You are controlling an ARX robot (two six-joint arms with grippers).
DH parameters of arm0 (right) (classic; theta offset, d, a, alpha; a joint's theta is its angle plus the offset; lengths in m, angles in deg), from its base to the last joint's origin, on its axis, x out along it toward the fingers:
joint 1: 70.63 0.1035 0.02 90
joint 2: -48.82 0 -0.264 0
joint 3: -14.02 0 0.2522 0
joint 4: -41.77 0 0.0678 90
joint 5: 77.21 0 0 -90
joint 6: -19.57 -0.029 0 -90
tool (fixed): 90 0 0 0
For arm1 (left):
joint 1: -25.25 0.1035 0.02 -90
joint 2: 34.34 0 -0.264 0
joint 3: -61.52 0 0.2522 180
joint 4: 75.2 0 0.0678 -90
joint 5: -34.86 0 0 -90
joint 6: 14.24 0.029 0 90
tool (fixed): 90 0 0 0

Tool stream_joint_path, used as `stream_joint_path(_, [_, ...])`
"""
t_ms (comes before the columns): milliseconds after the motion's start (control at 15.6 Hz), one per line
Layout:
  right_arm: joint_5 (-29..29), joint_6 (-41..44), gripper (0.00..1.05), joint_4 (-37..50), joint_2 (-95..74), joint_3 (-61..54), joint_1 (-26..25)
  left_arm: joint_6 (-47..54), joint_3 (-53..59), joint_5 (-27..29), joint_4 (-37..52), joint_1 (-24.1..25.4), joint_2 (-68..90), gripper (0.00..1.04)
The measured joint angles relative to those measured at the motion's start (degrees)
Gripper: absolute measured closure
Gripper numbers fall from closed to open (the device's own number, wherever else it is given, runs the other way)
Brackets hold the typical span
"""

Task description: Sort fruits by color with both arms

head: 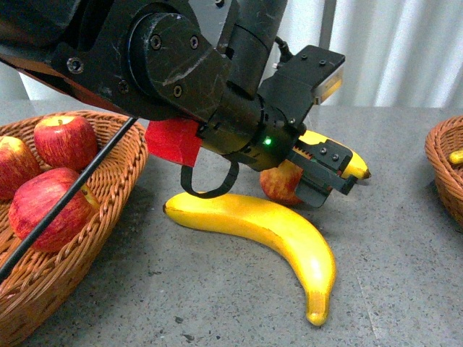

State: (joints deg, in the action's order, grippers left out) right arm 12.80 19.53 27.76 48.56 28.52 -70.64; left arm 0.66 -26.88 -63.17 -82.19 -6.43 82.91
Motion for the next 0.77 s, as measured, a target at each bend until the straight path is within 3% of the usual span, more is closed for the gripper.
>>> stream_joint_path(192, [0.00, 0.00, 0.06, 0.00, 0.00, 0.00, 0.00, -0.39, 1.51, 1.75, 0.70, -0.76, -1.53, 0.39])
stream_joint_path(384, [0.00, 0.00, 0.06, 0.00, 0.00, 0.00, 0.00, -2.86, 7.08, 8.79, 4.70, 1.09, -12.04, 0.39])
stream_joint_path(640, [0.00, 0.00, 0.06, 0.00, 0.00, 0.00, 0.00, -9.70, 18.93, 22.08, 9.18, 9.64, -30.47, 0.40])
stream_joint_path(768, [0.00, 0.00, 0.06, -0.02, 0.00, 0.00, 0.00, -14.34, 24.98, 23.56, 8.96, 15.15, -34.91, 0.40])
